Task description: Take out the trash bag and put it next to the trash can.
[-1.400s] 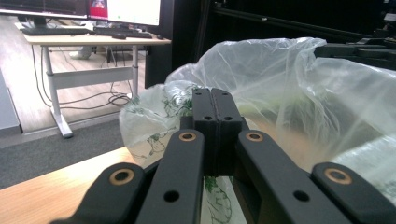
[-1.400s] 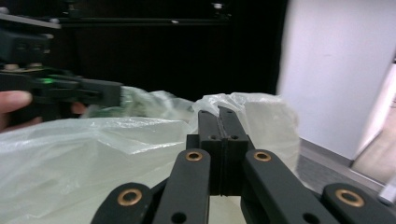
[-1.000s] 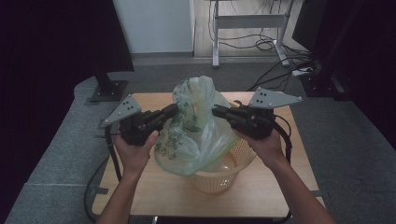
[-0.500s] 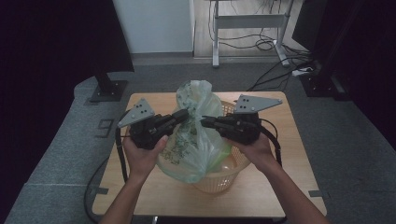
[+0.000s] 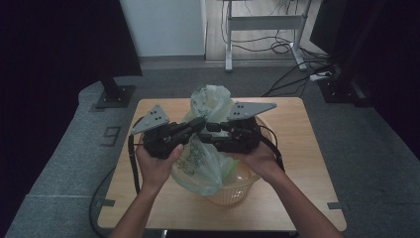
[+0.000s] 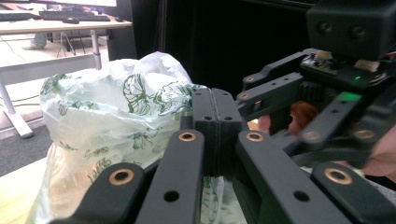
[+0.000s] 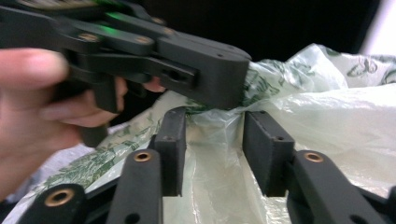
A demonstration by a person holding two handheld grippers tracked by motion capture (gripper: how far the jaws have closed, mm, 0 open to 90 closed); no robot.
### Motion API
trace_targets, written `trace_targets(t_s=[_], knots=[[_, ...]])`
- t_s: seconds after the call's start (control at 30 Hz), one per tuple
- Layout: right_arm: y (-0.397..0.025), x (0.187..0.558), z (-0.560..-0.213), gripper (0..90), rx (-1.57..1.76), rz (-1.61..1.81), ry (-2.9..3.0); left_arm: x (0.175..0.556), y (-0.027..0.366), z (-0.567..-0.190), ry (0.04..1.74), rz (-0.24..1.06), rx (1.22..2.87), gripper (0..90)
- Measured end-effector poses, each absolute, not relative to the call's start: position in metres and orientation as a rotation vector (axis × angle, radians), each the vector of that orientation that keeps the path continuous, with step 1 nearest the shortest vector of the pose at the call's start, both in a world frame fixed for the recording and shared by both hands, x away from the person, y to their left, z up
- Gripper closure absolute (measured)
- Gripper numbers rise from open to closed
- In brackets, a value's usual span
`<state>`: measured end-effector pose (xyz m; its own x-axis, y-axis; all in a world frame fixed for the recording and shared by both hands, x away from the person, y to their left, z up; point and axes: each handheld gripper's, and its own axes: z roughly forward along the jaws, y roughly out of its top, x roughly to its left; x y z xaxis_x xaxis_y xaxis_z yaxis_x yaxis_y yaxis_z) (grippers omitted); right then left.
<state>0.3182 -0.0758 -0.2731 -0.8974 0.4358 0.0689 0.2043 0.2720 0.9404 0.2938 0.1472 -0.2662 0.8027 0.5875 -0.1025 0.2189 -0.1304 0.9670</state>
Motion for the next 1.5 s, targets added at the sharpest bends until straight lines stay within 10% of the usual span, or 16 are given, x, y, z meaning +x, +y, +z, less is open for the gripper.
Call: trace_targets(t_s=[0.23,1.0,1.5], knots=[[-0.074,0.320,-0.273,88.3,0.612,1.669,2.307,0.295,0.150,-0.267,0.630,0.324,1.686,89.9],[-0.150,0.309,-0.241,89.3,0.600,1.839,2.111,0.292,0.205,-0.278,0.651,0.341,1.603,40.3],[-0.161,0.308,-0.220,89.3,0.574,1.978,1.965,0.287,0.207,-0.306,0.651,0.314,1.655,34.0]])
